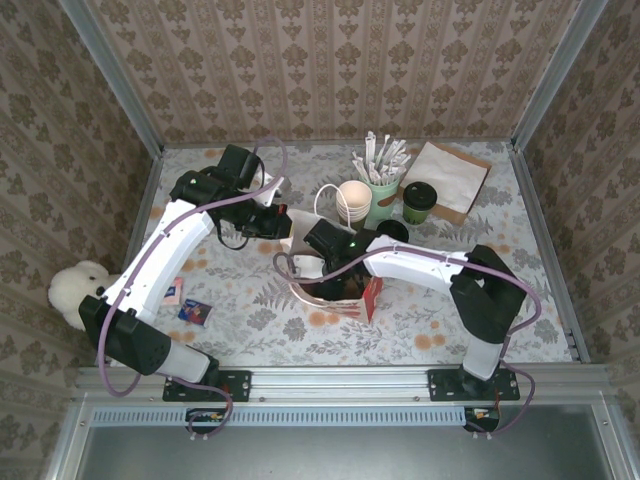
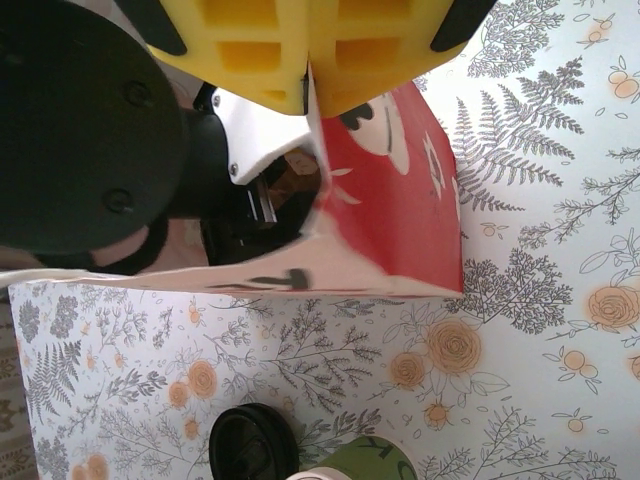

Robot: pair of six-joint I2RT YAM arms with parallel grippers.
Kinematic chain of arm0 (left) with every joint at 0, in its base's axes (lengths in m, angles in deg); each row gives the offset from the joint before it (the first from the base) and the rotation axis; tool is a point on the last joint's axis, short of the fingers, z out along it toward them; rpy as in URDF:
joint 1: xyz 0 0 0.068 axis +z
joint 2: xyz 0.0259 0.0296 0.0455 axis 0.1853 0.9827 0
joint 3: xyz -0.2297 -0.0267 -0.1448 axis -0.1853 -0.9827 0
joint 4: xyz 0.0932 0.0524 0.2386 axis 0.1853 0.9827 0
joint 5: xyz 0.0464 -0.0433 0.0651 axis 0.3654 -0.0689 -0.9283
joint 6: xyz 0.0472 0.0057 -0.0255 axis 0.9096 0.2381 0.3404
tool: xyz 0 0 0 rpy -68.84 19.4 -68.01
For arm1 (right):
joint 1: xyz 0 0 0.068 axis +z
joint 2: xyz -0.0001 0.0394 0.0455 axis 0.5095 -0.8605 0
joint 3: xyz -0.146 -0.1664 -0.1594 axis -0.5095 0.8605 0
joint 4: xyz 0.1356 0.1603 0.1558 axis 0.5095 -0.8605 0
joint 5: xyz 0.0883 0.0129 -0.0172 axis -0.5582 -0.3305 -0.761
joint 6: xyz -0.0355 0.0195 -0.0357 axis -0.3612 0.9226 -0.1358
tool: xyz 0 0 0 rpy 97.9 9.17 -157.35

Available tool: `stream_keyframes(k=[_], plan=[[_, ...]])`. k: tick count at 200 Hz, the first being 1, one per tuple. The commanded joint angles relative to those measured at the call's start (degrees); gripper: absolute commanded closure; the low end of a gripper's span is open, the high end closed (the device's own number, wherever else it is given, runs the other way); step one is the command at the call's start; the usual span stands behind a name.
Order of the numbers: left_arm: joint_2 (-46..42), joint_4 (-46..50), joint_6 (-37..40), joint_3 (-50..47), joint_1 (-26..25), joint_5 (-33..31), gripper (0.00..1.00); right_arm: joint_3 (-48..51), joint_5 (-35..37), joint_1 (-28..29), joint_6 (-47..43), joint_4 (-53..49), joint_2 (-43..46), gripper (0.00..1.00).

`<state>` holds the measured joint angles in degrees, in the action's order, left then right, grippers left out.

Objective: Pack the takeout coffee

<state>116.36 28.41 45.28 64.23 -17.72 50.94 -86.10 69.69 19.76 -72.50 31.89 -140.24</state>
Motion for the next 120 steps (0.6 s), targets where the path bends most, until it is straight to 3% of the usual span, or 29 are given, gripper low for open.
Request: stream_keyframes(k=[1, 57, 120], plan=[[-0.4, -0.7, 0.8, 0.8, 0.3, 0.8, 1.00, 0.2, -0.4, -0.1, 1.6, -3.3, -3.3, 0.36], [-0.7, -1.5, 0.8, -0.8, 0.3, 0.4, 1.00, 0.0, 10.1, 0.5, 1.6, -0.7, -5.9, 0.36], [-1.5, -4.4, -0.1, -1.9, 0.4, 0.7, 1.00, -1.1, 9.1, 1.1, -0.7, -2.0, -4.2, 0.35]])
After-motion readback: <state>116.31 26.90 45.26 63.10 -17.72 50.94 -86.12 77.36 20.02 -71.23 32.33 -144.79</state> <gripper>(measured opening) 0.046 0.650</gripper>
